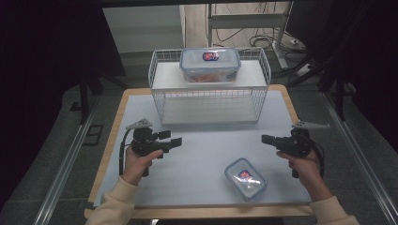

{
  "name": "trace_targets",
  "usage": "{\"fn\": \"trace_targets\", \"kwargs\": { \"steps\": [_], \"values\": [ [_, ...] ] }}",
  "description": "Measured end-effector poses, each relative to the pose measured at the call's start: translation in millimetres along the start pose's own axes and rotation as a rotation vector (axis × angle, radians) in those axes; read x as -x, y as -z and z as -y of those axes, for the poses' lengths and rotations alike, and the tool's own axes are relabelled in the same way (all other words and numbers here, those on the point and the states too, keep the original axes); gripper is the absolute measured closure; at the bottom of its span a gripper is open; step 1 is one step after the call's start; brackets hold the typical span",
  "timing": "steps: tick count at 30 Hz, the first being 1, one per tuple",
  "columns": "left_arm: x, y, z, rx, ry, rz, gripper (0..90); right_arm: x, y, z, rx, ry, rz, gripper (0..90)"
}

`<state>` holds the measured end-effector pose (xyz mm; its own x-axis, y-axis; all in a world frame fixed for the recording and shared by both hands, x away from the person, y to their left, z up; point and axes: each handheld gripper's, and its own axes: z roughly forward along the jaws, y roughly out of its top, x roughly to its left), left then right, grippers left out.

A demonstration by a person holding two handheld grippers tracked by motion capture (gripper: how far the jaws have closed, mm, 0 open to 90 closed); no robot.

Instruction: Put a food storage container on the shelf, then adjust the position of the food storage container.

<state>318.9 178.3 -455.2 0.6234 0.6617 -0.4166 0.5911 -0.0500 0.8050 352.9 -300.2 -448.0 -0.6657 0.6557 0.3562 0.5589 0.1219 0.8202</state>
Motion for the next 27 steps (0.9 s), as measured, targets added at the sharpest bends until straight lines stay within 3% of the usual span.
{"fn": "trace_targets", "kwargs": {
  "steps": [7,13,16,19,22,27],
  "values": [
    [-5.2,-4.6,20.2,-0.039,0.026,-0.029,27.6,1.2,9.6,25.3,-0.051,0.027,0.038,88.2],
    [-5.4,-9.8,28.7,-0.06,0.041,-0.029,27.3,1.1,10.4,30.7,-0.065,0.039,0.051,86.7],
    [-3.8,-9.3,29.4,-0.063,0.026,-0.046,27.1,0.8,10.8,31.0,-0.068,0.041,0.055,84.8],
    [-3.4,-7.7,32.2,-0.069,0.017,-0.061,26.6,0.0,12.1,32.2,-0.069,0.044,0.065,79.2],
    [-4.1,-7.2,37.1,-0.075,0.017,-0.066,26.6,-3.2,14.9,37.8,-0.077,0.055,0.084,66.0],
    [-4.2,-10.4,44.7,-0.104,0.0,-0.092,26.5,-3.3,21.7,46.2,-0.081,0.063,0.125,58.9]
  ]
}}
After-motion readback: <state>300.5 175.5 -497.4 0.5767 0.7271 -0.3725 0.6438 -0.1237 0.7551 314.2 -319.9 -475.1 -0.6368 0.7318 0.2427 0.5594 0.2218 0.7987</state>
